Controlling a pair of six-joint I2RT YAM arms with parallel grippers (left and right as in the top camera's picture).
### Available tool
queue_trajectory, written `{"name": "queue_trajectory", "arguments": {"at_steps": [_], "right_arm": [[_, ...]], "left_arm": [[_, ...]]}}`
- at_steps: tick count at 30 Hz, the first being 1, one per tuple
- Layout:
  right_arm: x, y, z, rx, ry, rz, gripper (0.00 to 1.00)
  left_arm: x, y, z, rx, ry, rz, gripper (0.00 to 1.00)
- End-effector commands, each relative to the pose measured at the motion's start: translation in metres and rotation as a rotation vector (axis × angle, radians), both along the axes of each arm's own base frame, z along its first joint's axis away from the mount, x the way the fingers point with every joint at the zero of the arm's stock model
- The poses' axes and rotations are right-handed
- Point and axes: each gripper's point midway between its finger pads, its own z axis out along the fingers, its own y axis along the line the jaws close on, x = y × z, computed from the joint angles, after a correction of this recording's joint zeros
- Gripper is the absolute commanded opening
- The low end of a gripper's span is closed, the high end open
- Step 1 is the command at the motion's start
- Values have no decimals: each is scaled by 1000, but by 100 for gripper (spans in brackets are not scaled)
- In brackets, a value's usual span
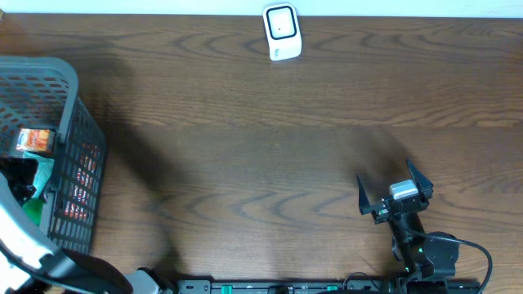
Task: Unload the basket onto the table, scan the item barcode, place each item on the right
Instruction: 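Grasp the green-lidded jar inside the basket with the left gripper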
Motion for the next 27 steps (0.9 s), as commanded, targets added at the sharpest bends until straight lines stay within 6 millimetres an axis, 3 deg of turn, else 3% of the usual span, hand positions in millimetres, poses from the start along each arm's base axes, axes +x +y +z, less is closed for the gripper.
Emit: {"name": "queue_trajectory", "arguments": {"at_steps": [1, 14, 23, 27], "right_arm": [[0, -3, -1, 15, 5, -13, 99], [0, -3, -1, 15, 5, -13, 99], [0, -3, -1, 15, 5, -13, 99], [0, -3, -1, 15, 5, -13, 99]], "left_arm": [[-6, 4, -15, -31, 45, 1, 94], [-1, 14, -51, -99, 108, -5, 97], [-16, 19, -76, -155, 127, 49, 98], [-1, 18, -86, -201, 65, -9, 98]]}}
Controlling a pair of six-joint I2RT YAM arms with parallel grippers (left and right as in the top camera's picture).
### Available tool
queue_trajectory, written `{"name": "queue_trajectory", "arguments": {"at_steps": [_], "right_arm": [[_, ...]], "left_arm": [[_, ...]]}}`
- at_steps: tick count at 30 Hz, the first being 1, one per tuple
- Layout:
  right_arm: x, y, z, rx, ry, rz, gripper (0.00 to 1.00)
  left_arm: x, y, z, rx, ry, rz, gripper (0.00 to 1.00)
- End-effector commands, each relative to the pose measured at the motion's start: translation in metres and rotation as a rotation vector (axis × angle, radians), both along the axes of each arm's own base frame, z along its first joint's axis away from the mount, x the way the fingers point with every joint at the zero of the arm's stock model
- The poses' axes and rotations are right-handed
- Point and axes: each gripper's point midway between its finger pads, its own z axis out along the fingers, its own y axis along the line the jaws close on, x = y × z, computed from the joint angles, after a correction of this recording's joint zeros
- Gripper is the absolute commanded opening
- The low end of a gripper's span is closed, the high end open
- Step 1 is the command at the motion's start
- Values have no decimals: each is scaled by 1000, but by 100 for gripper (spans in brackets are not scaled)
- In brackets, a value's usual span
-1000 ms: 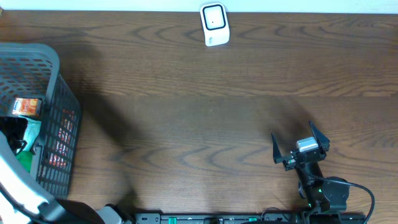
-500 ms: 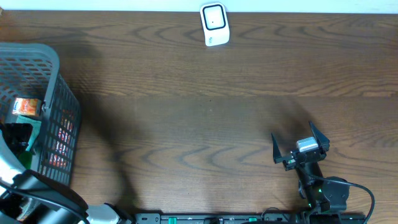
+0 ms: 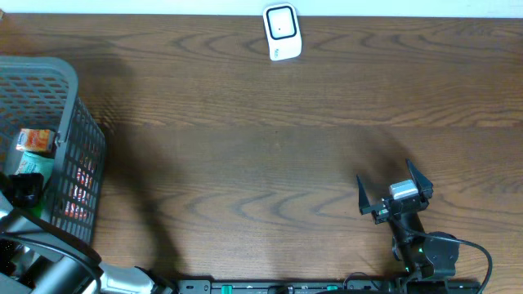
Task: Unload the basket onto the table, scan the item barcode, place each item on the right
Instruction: 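Grasp the green-lidded jar inside the basket with the left gripper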
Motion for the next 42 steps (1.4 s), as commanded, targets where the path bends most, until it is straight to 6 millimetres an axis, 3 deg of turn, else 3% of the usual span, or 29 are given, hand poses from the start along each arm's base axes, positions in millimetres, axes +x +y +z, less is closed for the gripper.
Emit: {"name": "queue_trajectory", "arguments": {"at_steps": [1, 17, 22, 26, 31, 34, 39, 42], "right_arm": [[0, -3, -1, 15, 5, -13, 99], [0, -3, -1, 15, 5, -13, 99], [0, -3, -1, 15, 5, -13, 99], [0, -3, -1, 15, 5, -13, 99], [0, -3, -1, 15, 5, -13, 99], [0, -3, -1, 15, 5, -13, 99], [0, -3, -1, 15, 5, -13, 99], [0, -3, -1, 15, 5, -13, 99]], "left_arm": [[12, -6, -13, -68, -47, -60, 98], [10, -7, -59, -174, 31, -76, 97], [10, -8, -58, -175, 31, -92, 72], [11, -7, -48, -166, 23, -95, 68], [27, -7, -11, -153, -80, -122, 68], [44, -9, 27, -119, -203, -145, 68], [72, -15, 111, -1, -460, -200, 68], [89, -34, 168, 53, -663, -271, 68]]}}
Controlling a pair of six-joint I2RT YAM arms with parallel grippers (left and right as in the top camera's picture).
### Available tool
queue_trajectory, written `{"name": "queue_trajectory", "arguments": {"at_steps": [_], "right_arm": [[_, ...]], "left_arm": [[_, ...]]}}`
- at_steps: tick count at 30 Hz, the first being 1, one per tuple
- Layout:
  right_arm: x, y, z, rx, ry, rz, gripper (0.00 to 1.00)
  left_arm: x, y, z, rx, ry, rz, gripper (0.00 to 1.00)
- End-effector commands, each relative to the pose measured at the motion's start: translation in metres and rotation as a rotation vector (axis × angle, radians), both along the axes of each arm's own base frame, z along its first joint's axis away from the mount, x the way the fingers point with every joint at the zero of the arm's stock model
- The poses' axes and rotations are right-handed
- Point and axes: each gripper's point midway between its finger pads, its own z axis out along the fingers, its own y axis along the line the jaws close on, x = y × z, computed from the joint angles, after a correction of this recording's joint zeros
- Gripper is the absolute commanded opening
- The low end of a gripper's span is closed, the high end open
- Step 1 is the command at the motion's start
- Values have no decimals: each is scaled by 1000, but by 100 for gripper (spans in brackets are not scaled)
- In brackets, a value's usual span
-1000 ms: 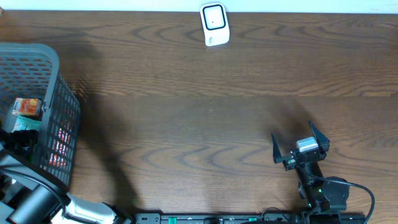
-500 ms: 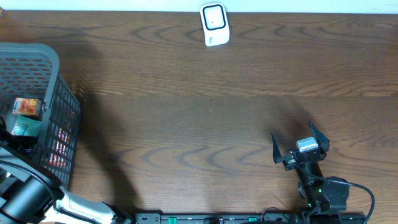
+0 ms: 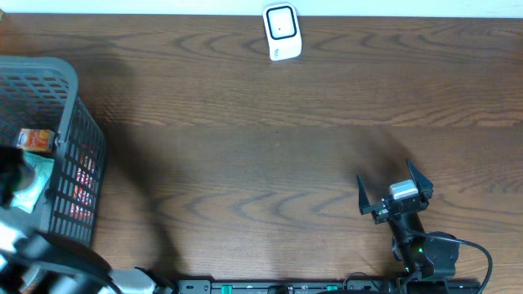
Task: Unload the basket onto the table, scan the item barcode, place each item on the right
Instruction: 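Grasp the green-lidded jar inside the basket with the left gripper, then carry the jar out and set it upright mid-table, left gripper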
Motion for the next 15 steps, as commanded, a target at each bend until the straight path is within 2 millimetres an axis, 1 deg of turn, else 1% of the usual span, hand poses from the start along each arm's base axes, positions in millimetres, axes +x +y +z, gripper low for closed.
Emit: {"name": "queue_trajectory", "arguments": {"at_steps": [1, 3, 5, 6, 7, 8, 9, 11, 13, 15], "right_arm": [[0, -3, -1, 15, 5, -13, 99], [0, -3, -1, 15, 5, -13, 99], [0, -3, -1, 15, 5, -13, 99], [0, -3, -1, 15, 5, -13, 99], [0, -3, -1, 15, 5, -13, 99], [0, -3, -1, 15, 5, -13, 99], [0, -3, -1, 15, 5, -13, 99], [0, -3, -1, 15, 5, -13, 99], [0, -3, -1, 15, 5, -13, 99], [0, -3, -1, 15, 5, -13, 99]], "left_arm": [[29, -37, 82, 33, -331, -130, 68], [40, -61, 112, 33, -464, -207, 68], [48, -90, 141, 43, -577, -306, 68], [51, -103, 151, 49, -612, -347, 68], [54, -122, 163, 58, -652, -407, 68], [57, -136, 171, 65, -677, -454, 68], [60, -150, 177, 73, -697, -501, 68], [68, -194, 190, 92, -737, -667, 68], [74, -229, 190, 74, -741, -782, 68], [77, -269, 183, 57, -723, -933, 68]]}}
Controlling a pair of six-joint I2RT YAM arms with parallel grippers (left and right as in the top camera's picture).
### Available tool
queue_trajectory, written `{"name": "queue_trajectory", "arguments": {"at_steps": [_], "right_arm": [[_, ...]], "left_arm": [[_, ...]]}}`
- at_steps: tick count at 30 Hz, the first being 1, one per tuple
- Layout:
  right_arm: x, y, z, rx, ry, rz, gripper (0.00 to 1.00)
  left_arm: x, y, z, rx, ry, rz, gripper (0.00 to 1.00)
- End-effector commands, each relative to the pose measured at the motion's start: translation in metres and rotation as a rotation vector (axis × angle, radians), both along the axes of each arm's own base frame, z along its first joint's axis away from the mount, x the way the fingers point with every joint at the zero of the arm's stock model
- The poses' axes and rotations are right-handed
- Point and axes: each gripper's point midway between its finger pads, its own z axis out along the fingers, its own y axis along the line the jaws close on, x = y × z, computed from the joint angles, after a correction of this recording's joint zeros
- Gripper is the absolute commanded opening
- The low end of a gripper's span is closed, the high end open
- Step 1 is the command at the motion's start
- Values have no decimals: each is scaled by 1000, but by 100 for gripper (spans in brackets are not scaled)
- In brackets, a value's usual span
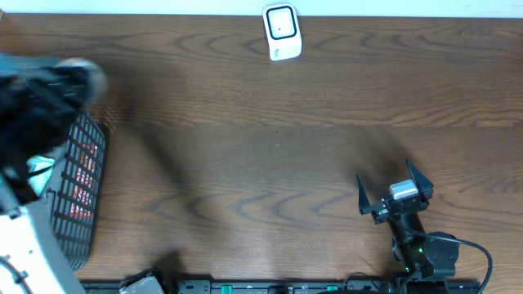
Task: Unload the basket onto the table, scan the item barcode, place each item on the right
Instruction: 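Carry the jar out and set it upright mid-table, left gripper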
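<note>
A white barcode scanner point(282, 31) stands at the far edge of the table, at its middle. The grey mesh basket point(82, 192) holding the items stands at the left edge. My left arm is a dark blur over the basket's far half, and its gripper point(45, 102) is smeared, so its jaws and anything in them cannot be made out. A teal packet point(38, 167) peeks out below the blur, and red packaging point(83, 173) shows through the mesh. My right gripper point(384, 173) stands open and empty at the lower right, far from the basket.
The wooden table point(261, 163) stretches between basket and scanner. The right arm's base and cables point(429, 253) sit at the near edge. A black rail point(270, 286) runs along the front.
My left arm has moved from the basket's left edge to over its far half and is now blurred. The orange packet is hidden under it. The right arm has not moved.
My left arm reached down into the basket beside the orange packet and the teal one. It stayed there through the earlier moments, shifting to the basket's left edge. Now it is a blur over the basket's far part. The right gripper stayed open and still.
</note>
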Motion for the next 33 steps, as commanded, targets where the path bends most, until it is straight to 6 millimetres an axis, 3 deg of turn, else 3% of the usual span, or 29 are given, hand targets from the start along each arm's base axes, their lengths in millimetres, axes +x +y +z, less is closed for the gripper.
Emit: {"name": "queue_trajectory", "arguments": {"at_steps": [1, 6, 12, 17, 22, 28, 33], "right_arm": [[0, -3, -1, 15, 5, -13, 99], [0, -3, -1, 15, 5, -13, 99], [0, -3, -1, 15, 5, -13, 99], [0, -3, -1, 15, 5, -13, 99], [0, -3, -1, 15, 5, -13, 99], [0, -3, -1, 15, 5, -13, 99], [0, -3, -1, 15, 5, -13, 99]], "left_arm": [[4, -70, -1, 66, -16, -262, 68], [7, -118, -55, 249, 179, -372, 68], [5, -184, -122, 424, 301, -688, 68], [5, -239, -206, 528, 433, -973, 68], [3, -272, -262, 623, 472, -1171, 68], [10, -287, -321, 747, 546, -1203, 68], [4, -294, -354, 756, 605, -1240, 68]]}}
